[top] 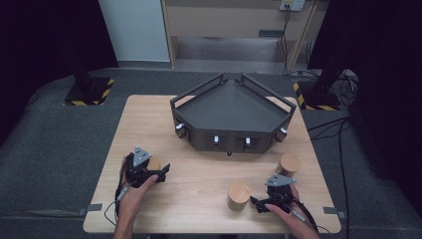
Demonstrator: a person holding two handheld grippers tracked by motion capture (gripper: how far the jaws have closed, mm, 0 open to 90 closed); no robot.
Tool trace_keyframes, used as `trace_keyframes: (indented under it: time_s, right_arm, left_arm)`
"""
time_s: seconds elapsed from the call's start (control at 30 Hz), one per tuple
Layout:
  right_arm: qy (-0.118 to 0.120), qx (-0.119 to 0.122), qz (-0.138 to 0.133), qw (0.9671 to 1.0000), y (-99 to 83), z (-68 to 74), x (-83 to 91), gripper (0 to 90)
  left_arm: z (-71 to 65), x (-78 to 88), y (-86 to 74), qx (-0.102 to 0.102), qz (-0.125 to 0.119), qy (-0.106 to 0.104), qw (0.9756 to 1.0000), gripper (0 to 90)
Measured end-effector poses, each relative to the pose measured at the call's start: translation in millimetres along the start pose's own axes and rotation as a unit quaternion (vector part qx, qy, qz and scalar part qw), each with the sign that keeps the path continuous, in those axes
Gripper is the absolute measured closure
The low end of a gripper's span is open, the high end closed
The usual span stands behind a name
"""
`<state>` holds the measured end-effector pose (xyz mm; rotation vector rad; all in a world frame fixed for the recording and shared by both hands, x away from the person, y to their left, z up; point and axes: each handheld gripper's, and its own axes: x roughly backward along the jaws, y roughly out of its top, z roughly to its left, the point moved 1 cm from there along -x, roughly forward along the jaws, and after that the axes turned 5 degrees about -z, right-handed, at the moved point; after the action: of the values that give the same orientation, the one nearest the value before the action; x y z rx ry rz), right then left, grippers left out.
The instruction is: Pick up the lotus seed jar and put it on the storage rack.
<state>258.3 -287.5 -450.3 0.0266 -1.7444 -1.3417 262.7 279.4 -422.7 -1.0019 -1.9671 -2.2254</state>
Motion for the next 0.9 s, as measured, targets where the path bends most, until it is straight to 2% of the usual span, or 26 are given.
trace_keyframes:
  time_s: [0.67, 0.9]
  right_arm:
    - [0.0, 0.0, 0.0, 1.0, -0.2, 0.1, 0.1, 0.7]
    - [0.0, 0.0, 0.0, 1.0, -0.2, 0.2, 0.2, 0.8]
  left_arm:
    - [1.2, -4.5, -18.6, 0.005, 0.006, 0.005, 1.0, 2.0]
    - [-1.6, -6.6, -26.3, -0.002, -0.002, 0.012, 0.9999, 11.1]
